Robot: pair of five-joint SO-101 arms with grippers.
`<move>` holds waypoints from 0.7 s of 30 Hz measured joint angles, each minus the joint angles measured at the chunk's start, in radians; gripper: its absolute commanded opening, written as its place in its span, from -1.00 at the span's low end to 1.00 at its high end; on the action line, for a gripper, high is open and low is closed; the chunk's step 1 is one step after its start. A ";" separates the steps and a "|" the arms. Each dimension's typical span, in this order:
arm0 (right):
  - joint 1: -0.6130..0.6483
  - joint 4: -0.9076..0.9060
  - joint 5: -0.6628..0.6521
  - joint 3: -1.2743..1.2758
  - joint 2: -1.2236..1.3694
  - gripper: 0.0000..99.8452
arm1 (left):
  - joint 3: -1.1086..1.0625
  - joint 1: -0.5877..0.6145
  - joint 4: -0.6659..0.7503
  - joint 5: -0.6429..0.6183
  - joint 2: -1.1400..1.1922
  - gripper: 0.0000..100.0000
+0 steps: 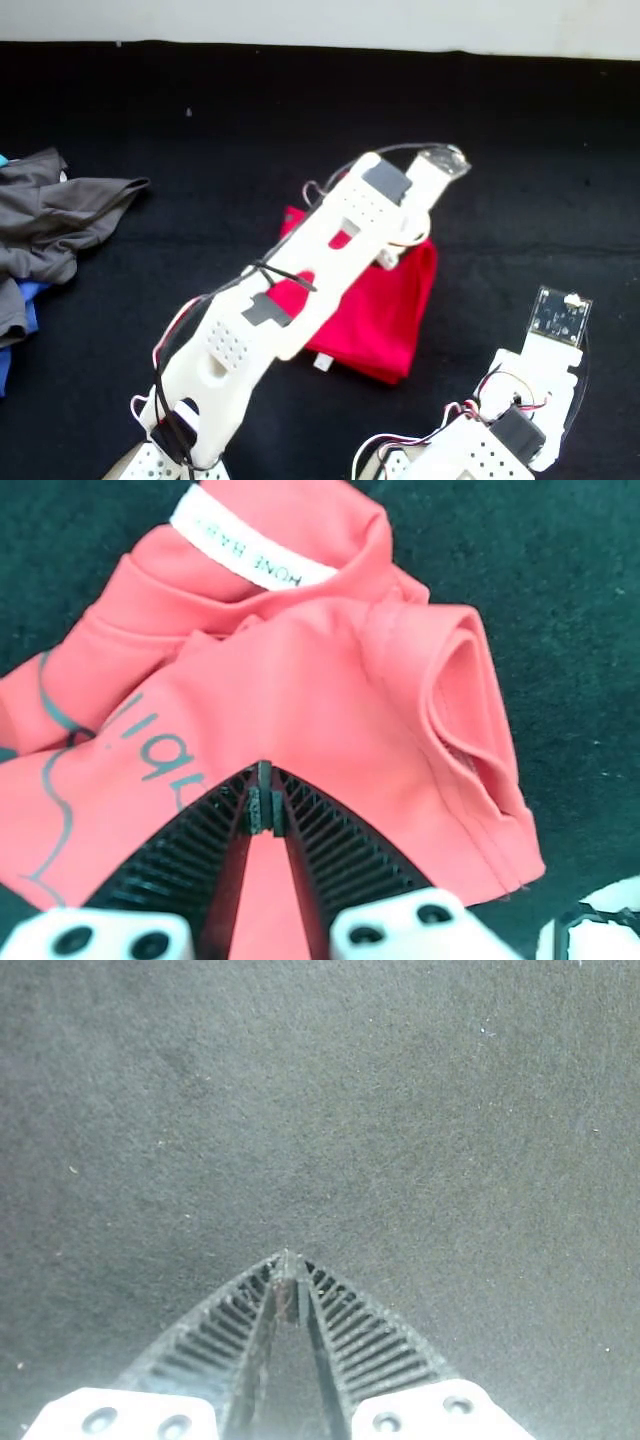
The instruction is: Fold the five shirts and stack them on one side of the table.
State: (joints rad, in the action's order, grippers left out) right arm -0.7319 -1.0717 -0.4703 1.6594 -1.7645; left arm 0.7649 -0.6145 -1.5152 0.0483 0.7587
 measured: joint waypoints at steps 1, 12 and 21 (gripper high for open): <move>0.000 0.000 0.000 0.000 0.000 -0.99 | 0.000 0.000 0.000 0.000 0.000 -0.98; 0.000 0.000 0.000 0.000 0.000 -0.99 | 0.002 0.044 0.166 0.000 0.097 -0.98; 0.000 0.000 0.000 0.000 0.000 -0.99 | 0.094 0.206 0.270 -0.002 0.163 -0.98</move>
State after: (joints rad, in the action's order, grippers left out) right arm -0.7319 -1.0717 -0.4703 1.6594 -1.7645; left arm 0.8585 -0.4089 -1.2451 0.0468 0.9214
